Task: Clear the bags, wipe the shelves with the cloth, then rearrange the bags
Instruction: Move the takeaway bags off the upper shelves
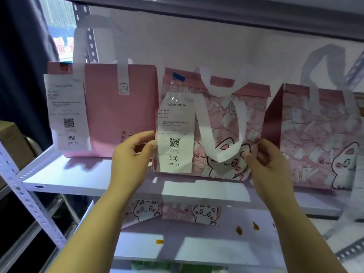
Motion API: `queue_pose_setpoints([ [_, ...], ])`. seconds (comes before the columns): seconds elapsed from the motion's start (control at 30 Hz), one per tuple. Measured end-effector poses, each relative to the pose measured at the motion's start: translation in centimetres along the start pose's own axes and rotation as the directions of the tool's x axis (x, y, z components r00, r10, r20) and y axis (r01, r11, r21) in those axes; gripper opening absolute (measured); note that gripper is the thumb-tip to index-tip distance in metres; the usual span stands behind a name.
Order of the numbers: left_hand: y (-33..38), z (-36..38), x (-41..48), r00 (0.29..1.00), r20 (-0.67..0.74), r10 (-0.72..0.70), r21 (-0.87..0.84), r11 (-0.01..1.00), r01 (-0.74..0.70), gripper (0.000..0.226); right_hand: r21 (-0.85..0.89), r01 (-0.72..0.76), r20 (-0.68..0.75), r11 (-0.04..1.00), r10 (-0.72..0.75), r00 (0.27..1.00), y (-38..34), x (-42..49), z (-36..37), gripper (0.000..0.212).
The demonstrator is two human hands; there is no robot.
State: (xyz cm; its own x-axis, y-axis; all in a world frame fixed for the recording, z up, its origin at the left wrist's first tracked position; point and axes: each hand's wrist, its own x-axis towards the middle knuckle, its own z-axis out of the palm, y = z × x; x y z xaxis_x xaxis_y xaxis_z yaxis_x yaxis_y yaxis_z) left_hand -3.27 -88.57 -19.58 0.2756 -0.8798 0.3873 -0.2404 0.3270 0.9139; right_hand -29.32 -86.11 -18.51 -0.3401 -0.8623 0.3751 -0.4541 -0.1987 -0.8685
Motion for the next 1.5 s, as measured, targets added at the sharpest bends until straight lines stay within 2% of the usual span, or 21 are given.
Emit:
queue_pose_setpoints([
  [0.1,0.6,-0.6,-0.6,0.999,-0.036,0.004,-0.002,1.000,-0.004,0.020,-0.053,0.080,-0.057,0.995,-0.083,0.995,-0.3,-0.5,-0.4,0.019],
  [0.2,1.6,-1.1,-1.5,0.997,-0.062,0.054,-0.002,0.999,-0.054,0.017,-0.022,0.078,-0.140,0.997,-0.080,0.987,-0.6,-1.3,-1.2,0.025],
  [0.4,3.9,-0.3,-2.7,0.986,0.059,0.157,-0.048,0.987,-0.155,0.019,0.042,0.137,-0.250,0.990,-0.122,0.961,-0.8,-4.2,-3.7,0.021],
  [0.63,4.4,2.7,-5.3,0.950,0.281,0.136,-0.063,0.990,-0.123,0.017,-0.009,0.011,-0.296,1.000,-0.013,0.955,0.6,-7.1,-7.7,0.015],
  [0.8,5.1,6.6,-7.1,0.898,0.424,0.117,-0.041,0.993,-0.110,0.011,-0.041,-0.086,-0.356,0.995,0.066,0.932,2.4,-7.2,-11.7,0.007],
  [1.0,5.9,12.7,-8.4,0.871,0.473,0.134,-0.010,0.989,-0.146,0.012,-0.069,-0.126,-0.414,0.990,0.086,0.906,5.8,-4.7,-17.6,0.011],
  [1.13,6.1,17.1,-8.8,0.911,0.397,0.116,-0.028,0.993,-0.114,0.021,-0.146,-0.126,-0.382,0.981,0.062,0.922,8.7,-1.7,-21.3,0.022],
  [1.27,6.2,21.0,-9.6,0.931,0.348,0.109,0.005,0.993,-0.118,0.031,-0.246,-0.143,-0.261,0.959,0.077,0.962,11.3,1.9,-23.5,0.042],
  [1.4,5.7,23.7,-10.3,0.954,0.296,0.044,0.074,0.995,-0.069,0.038,-0.280,-0.091,-0.074,0.956,0.073,0.995,12.8,4.9,-24.4,0.027],
  [1.5,5.3,24.7,-10.7,0.969,0.245,0.013,0.124,0.991,-0.045,0.040,-0.225,-0.126,0.043,0.966,0.139,0.989,13.6,6.5,-24.8,0.029],
])
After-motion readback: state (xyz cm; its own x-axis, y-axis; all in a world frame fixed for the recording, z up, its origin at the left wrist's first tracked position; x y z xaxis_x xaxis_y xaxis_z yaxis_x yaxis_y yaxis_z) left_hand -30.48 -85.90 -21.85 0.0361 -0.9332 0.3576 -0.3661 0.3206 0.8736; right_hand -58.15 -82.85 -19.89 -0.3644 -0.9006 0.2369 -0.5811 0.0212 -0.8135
